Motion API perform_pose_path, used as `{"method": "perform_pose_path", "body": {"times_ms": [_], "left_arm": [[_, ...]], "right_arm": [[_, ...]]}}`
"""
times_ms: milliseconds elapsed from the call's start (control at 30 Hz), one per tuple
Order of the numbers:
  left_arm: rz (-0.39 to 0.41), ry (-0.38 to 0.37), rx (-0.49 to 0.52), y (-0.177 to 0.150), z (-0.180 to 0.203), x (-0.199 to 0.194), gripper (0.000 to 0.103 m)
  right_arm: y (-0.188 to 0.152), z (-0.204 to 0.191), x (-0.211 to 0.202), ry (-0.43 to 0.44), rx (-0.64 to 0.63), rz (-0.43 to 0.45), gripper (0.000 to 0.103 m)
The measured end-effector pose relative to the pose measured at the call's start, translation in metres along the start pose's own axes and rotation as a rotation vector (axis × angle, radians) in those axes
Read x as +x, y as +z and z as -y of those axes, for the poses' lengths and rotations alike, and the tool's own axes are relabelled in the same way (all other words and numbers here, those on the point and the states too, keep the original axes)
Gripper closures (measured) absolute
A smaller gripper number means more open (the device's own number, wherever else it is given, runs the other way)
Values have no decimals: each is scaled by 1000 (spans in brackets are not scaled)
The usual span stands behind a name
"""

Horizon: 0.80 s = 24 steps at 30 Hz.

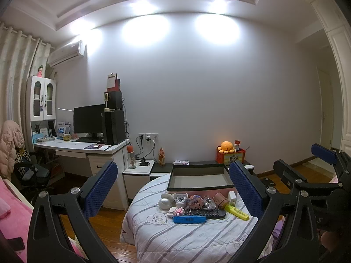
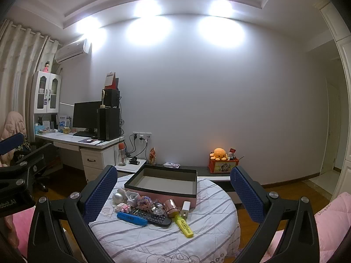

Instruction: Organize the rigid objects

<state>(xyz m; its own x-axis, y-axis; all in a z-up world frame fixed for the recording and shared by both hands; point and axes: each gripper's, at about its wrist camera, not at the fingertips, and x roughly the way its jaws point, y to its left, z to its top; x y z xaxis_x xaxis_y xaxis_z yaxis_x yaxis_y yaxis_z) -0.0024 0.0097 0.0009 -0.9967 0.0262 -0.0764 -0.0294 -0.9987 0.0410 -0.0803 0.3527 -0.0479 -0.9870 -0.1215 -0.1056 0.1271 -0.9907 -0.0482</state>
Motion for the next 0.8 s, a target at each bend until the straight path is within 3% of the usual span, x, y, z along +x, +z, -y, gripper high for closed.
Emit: {"method": "perform_pose_path", "body": {"times_ms": [800], "left_arm": [[-38, -11, 14, -10, 5, 17, 0]], "right_arm": [[-12, 2, 9, -8, 7, -25, 0]]}}
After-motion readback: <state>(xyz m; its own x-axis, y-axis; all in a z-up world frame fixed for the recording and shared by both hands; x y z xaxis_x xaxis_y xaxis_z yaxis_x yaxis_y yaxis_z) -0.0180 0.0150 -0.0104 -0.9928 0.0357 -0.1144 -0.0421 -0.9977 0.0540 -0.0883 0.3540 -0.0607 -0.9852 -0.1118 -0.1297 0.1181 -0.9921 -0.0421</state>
